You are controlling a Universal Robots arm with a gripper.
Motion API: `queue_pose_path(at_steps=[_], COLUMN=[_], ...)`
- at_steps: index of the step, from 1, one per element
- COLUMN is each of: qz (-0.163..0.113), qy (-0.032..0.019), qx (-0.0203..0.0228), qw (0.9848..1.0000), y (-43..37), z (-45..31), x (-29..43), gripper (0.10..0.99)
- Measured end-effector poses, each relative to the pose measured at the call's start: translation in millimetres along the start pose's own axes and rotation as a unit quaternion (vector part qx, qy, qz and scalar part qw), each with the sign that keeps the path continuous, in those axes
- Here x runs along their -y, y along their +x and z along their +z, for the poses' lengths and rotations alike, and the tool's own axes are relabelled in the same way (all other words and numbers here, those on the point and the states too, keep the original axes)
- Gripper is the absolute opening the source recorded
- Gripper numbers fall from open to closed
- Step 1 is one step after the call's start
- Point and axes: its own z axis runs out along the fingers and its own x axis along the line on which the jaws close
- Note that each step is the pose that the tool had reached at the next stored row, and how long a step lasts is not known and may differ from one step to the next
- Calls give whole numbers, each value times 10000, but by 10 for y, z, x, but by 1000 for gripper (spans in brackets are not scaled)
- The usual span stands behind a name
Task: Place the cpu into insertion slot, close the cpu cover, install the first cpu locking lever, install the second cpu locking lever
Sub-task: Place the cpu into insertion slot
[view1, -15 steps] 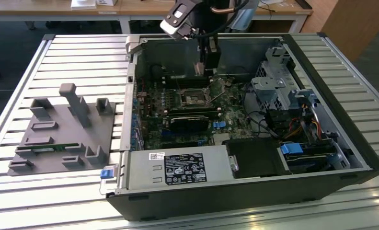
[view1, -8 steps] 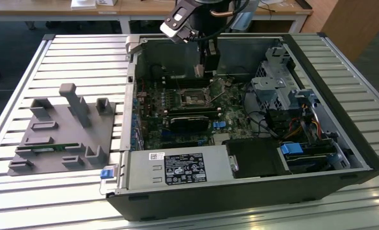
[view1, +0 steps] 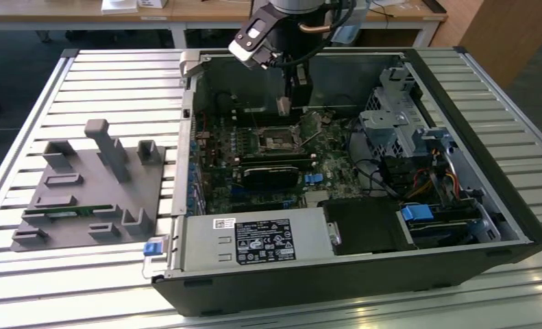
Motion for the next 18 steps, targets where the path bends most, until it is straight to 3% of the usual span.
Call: queue_pose_path(at_steps=[4,18], qz=[1,1], qy=[0,0], qx=[-18,-18], qw=[10000,10000], y=[1,31], z=[71,299], x=[15,39], gripper=[529,529])
